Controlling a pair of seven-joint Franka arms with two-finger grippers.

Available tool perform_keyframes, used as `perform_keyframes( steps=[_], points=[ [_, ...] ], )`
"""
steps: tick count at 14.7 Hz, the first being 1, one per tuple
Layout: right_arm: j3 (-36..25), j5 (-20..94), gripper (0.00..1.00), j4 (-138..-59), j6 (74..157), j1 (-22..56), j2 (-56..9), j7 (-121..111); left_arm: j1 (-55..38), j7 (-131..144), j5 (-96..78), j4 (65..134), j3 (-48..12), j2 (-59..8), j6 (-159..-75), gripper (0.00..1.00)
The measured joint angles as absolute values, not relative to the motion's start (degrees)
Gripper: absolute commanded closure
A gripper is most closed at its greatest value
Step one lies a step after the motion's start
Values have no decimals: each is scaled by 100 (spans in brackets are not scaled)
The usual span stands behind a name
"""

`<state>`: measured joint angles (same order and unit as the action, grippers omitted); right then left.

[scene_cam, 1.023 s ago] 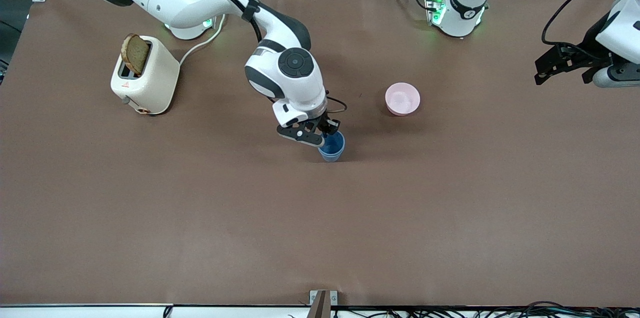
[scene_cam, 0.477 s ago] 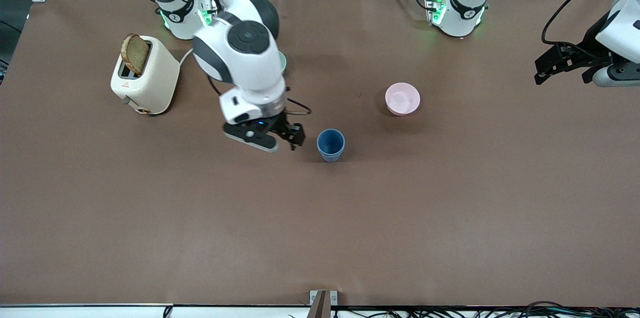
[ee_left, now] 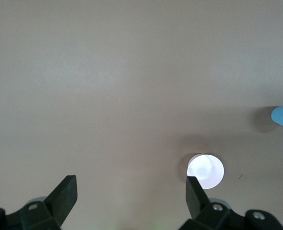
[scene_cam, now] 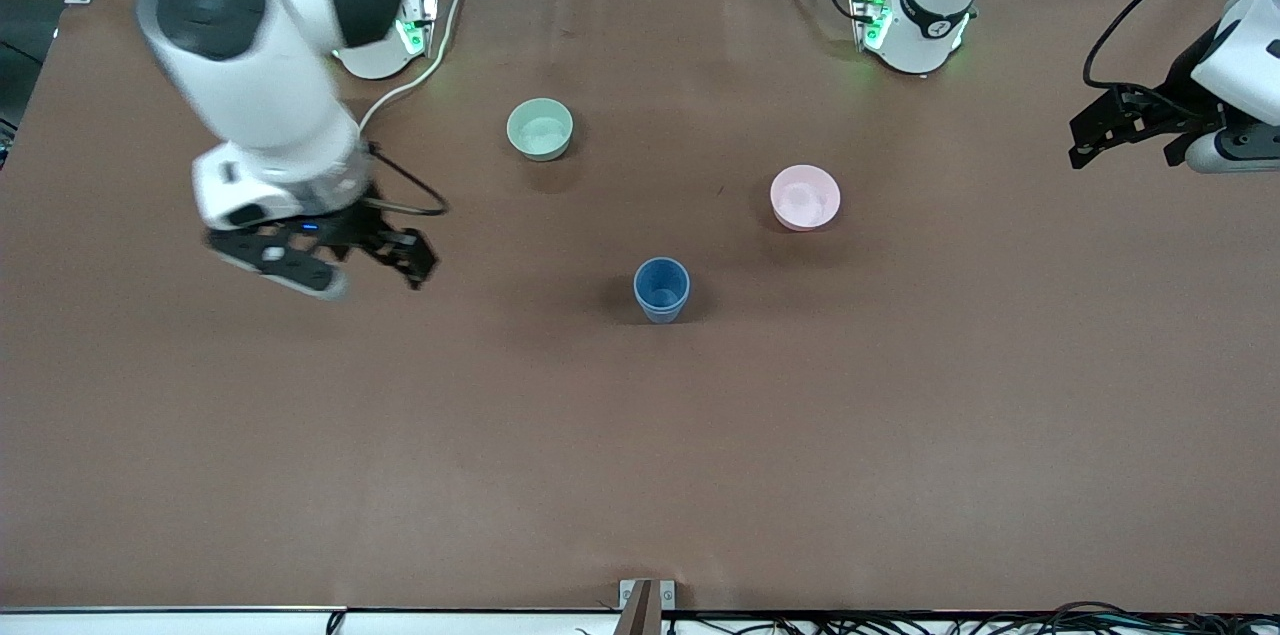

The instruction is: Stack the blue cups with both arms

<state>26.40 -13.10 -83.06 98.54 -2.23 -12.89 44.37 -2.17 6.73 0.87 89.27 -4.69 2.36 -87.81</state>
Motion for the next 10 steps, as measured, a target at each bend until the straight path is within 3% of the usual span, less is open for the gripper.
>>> perform_keyframes(
  steps=[5, 10],
  points=[
    [1054, -619, 0, -8308, 9040, -233, -494, 2016, -218, 672, 87, 8892, -469, 241, -8789, 0],
    [13, -461, 0, -8320, 8283, -229, 85, 253, -219, 673, 87, 8854, -469, 244, -8790, 0]
  ],
)
